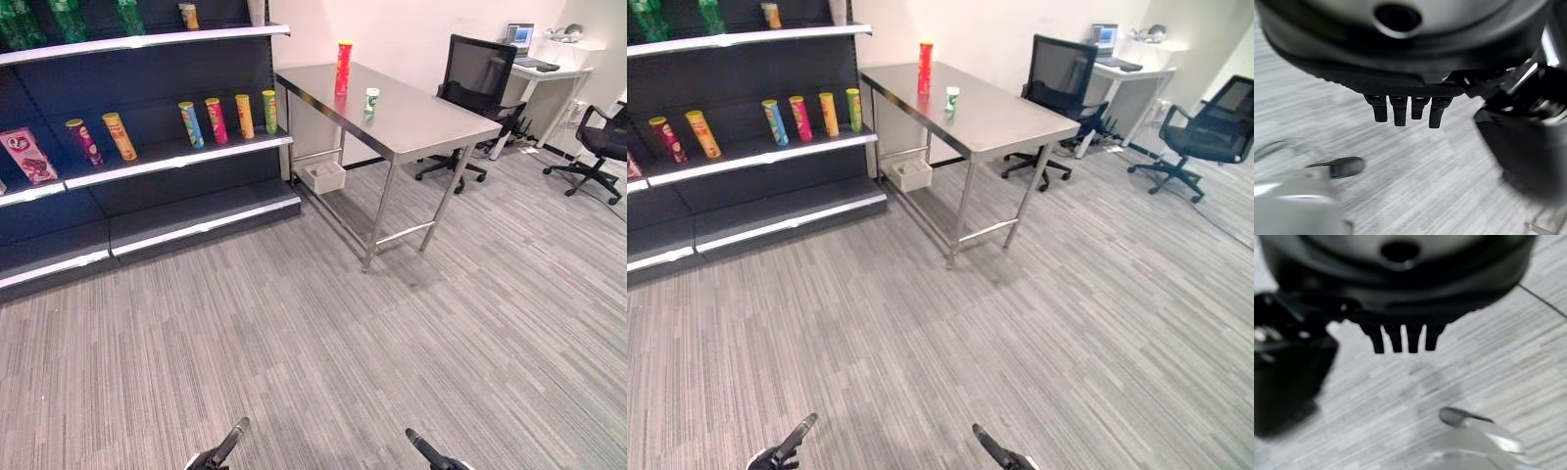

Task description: Put the goods on the table back onto the shelves and tidy them up.

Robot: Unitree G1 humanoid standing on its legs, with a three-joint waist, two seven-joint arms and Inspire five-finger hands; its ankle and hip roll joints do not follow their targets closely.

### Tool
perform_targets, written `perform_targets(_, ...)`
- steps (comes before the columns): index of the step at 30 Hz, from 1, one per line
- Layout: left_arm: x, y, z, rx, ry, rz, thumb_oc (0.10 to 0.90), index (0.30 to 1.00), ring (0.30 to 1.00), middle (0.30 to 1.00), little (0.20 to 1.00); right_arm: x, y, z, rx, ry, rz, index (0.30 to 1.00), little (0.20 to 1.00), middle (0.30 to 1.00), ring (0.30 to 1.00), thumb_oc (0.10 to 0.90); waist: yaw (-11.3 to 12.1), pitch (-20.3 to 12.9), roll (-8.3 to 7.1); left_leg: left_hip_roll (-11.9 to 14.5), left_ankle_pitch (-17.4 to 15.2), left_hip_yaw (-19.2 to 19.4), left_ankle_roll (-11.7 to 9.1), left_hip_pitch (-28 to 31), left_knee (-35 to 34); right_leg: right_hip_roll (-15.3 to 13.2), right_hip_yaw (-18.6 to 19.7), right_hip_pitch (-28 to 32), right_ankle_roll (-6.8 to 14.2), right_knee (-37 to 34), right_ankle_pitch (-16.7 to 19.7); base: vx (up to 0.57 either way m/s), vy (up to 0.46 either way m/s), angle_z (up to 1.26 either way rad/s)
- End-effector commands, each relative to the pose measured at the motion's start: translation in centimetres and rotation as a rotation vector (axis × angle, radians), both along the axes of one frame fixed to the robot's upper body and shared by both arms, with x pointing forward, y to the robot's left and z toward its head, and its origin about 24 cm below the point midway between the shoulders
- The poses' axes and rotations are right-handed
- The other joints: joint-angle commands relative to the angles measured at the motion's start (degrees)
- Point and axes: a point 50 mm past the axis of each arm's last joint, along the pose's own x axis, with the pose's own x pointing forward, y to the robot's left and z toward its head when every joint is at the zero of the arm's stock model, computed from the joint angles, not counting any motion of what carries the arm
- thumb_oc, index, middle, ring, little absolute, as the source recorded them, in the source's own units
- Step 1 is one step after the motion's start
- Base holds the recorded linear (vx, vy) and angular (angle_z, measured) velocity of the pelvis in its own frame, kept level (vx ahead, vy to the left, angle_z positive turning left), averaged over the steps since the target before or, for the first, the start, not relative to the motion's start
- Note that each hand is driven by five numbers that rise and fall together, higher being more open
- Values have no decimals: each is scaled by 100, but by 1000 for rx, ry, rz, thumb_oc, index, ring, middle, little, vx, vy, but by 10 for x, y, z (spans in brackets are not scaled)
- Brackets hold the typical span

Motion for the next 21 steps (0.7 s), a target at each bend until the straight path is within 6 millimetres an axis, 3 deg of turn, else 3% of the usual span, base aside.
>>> perform_targets(1, 32, 5, 12, 21, -123, -27, 800, 900, 900, 900, 900, 22, -17, 11, -53, -86, 4, 900, 900, 900, 900, 800, -18, 213, -51, 324, -425, 111, -509, 322, -55, -569, -37, 371, 804, -812, 566, 0, 0, 0)
perform_targets(21, 19, -2, 5, -11, -70, -17, 800, 900, 900, 900, 900, 15, -17, 10, -49, -70, 12, 900, 900, 900, 900, 800, 17, 282, -70, 455, -363, -74, -555, 360, -55, -390, -8, 430, 668, -812, 403, 1, -31, 1)
